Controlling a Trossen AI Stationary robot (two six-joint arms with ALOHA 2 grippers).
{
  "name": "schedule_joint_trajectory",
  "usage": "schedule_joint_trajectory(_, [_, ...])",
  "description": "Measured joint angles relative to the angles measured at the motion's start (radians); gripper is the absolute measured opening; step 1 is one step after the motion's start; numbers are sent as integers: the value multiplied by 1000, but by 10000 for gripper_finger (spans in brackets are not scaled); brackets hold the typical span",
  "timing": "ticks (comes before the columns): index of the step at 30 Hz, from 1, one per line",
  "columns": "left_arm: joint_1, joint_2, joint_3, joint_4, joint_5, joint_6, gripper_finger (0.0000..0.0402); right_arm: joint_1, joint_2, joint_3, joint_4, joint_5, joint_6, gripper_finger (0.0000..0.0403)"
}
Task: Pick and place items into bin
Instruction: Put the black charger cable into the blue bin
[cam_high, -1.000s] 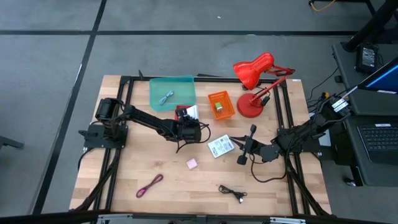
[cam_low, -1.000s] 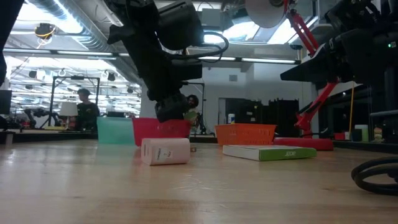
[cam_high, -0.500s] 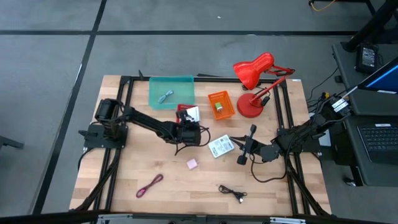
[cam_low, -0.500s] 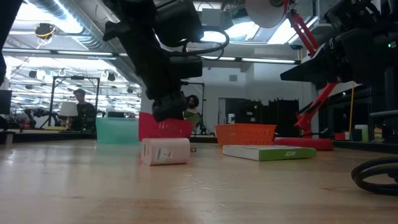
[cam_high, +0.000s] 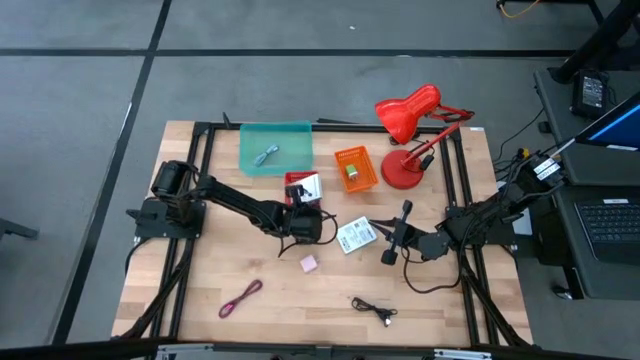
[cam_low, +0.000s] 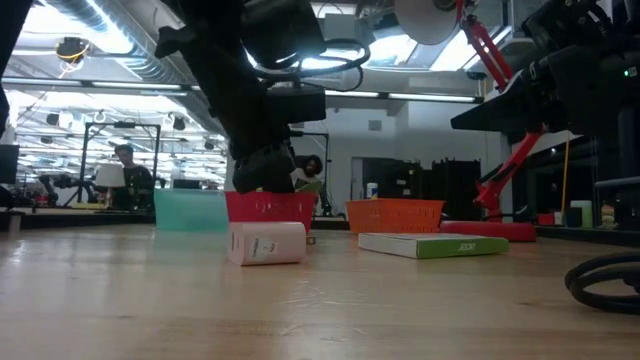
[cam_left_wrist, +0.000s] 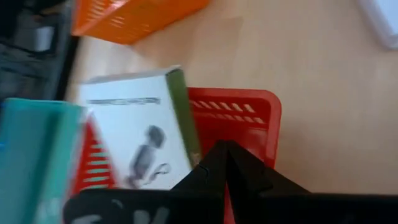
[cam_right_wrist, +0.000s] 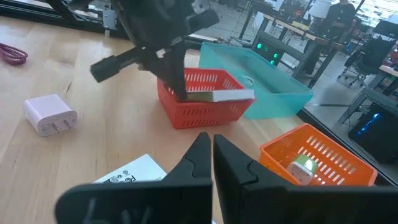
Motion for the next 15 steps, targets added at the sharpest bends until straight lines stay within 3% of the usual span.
schedule_joint_trajectory(3, [-4,0,0,0,54,0,2,0,0,0,0,0,0,0])
schedule_joint_trajectory(15, [-67,-45,0,15,29,61,3,0,0,0,0,0,0,0])
